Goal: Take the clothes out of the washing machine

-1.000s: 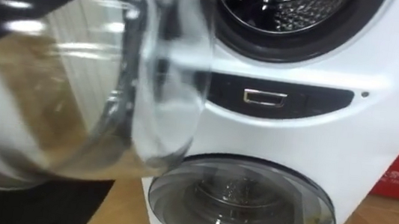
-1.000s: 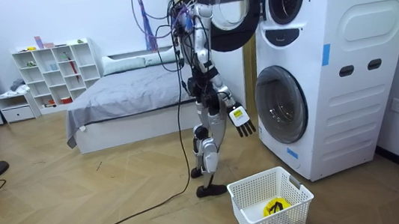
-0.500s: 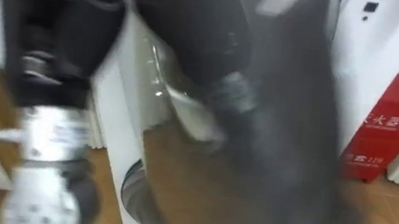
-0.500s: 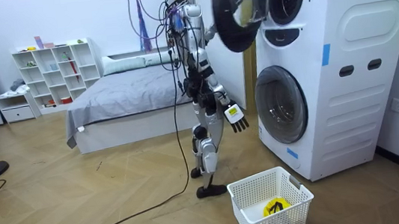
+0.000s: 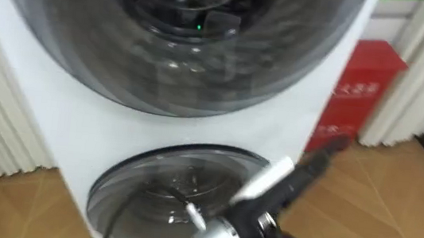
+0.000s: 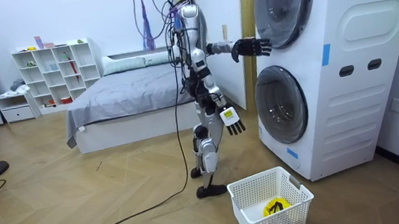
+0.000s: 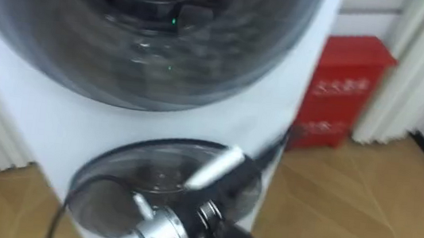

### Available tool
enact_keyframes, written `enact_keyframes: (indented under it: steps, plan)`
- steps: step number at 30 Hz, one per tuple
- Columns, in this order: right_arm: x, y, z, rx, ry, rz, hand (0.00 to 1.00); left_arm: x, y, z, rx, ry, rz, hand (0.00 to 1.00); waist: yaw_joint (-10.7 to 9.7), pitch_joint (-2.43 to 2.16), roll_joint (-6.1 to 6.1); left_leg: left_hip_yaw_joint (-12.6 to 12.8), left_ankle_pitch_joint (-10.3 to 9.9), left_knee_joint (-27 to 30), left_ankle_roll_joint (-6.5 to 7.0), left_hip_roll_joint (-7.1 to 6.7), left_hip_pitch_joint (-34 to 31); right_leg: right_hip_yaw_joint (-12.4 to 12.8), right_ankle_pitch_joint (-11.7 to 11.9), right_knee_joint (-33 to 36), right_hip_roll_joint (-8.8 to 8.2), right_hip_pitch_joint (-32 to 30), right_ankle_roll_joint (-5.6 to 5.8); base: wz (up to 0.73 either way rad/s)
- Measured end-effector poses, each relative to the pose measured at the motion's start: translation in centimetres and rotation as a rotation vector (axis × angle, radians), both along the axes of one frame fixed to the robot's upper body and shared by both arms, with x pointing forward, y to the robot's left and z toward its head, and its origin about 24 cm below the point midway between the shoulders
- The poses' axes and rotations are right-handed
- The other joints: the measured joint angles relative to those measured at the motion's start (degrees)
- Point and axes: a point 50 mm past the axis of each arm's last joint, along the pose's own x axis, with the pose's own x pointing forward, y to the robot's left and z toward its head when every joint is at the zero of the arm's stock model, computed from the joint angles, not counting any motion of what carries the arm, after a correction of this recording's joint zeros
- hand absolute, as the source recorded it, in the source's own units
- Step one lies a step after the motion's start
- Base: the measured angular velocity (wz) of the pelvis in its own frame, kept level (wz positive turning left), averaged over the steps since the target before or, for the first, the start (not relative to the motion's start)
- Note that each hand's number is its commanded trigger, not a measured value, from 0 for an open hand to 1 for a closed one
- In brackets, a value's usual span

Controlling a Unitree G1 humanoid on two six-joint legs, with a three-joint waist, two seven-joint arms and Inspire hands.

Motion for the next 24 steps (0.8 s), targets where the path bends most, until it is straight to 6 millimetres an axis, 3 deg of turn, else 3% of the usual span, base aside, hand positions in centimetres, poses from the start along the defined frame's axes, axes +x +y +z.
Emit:
enact_keyframes:
  steps: [2, 6, 11, 15, 17, 19, 20, 22, 23, 24]
  plan:
    - [0.0, 0.0, 0.0, 0.004, -0.001, -0.008, 0.00, 0.0, 0.0, -0.5, 0.029, 0.010, -0.016, 0.00, -0.91, 0.20, -0.32, 0.13, 0.00, -0.21, 0.00, 0.01, 0.11, 0.29, 0.00, -0.01, 0.06, -0.05, 0.00, -0.08]
    - [0.0, 0.1, 0.0, 0.023, -0.005, -0.018, 0.00, -0.2, -0.1, -2.0, 0.072, 0.052, -0.034, 0.00, -0.71, 0.36, -0.64, 1.54, -0.01, -0.94, -0.01, 0.21, 0.36, 1.64, 0.00, 0.06, 0.28, -0.63, 0.00, -0.12]
    - [-0.4, 0.0, 0.0, 0.040, -0.001, -0.036, 0.00, 0.0, 1.1, -5.9, 0.217, 0.158, -0.014, 0.00, -0.92, 0.26, -0.46, 1.27, -0.20, -1.28, -0.29, 0.49, 0.26, 1.63, 0.03, 0.06, 0.60, -0.92, -0.06, -0.01]
    - [-0.6, -0.3, 0.0, 0.050, 0.003, -0.056, 0.00, 0.2, 2.6, -8.3, 0.320, 0.207, 0.030, 0.00, -0.38, -0.16, 0.17, 1.45, -0.15, -1.15, -0.40, 0.57, 0.09, 1.69, 0.19, 0.30, 0.73, -1.39, -0.31, -0.06]
    - [-0.9, -0.6, -0.1, 0.049, 0.006, -0.080, 0.00, 0.1, 4.2, -10.1, 0.393, 0.246, 0.085, 0.00, 0.11, -0.18, 0.20, 1.46, -0.11, -1.14, -0.44, 0.51, 0.60, 1.68, 0.19, 0.27, 0.76, -0.92, -0.31, -0.08]
    - [-1.9, -1.0, -0.2, 0.046, 0.022, -0.127, 0.00, -0.9, 7.4, -13.7, 0.491, 0.355, 0.208, 0.00, 2.29, -0.21, -0.28, 1.52, -0.10, -1.17, -0.46, 0.53, 1.48, 1.68, 0.19, 0.17, 0.87, -0.18, -0.31, -0.08]
    - [-2.2, -1.2, -0.2, 0.046, 0.025, -0.143, 0.00, -1.1, 8.6, -14.6, 0.514, 0.388, 0.259, 0.00, 2.79, -0.28, -0.38, 1.51, -0.09, -1.17, -0.49, 0.54, 1.62, 1.68, 0.18, 0.14, 0.91, 0.02, -0.32, -0.04]
    - [-3.6, -1.7, -0.4, 0.042, 0.047, -0.194, 0.00, -4.0, 14.5, -17.8, 0.587, 0.554, 0.509, 0.00, 5.91, -0.51, -0.76, 1.51, -0.31, -1.38, -0.90, 0.71, 2.17, 1.64, 0.03, -0.02, 1.20, 0.35, -0.58, -0.08]
    - [-3.8, -1.7, -0.5, 0.041, 0.054, -0.201, 0.00, -4.9, 16.1, -18.4, 0.614, 0.589, 0.576, 0.00, 6.31, -0.54, -1.10, 1.48, -0.34, -1.43, -0.95, 0.76, 2.17, 1.62, -0.03, -0.01, 1.26, 0.34, -0.68, -0.03]
    - [-4.0, -2.0, -0.4, 0.036, 0.055, -0.213, 0.00, -7.1, 19.4, -19.4, 0.673, 0.654, 0.708, 0.00, 7.56, -0.63, -1.44, 1.34, -0.39, -1.71, -1.09, 0.86, 2.25, 1.45, -0.05, -0.01, 1.39, 0.33, -0.71, 0.04]
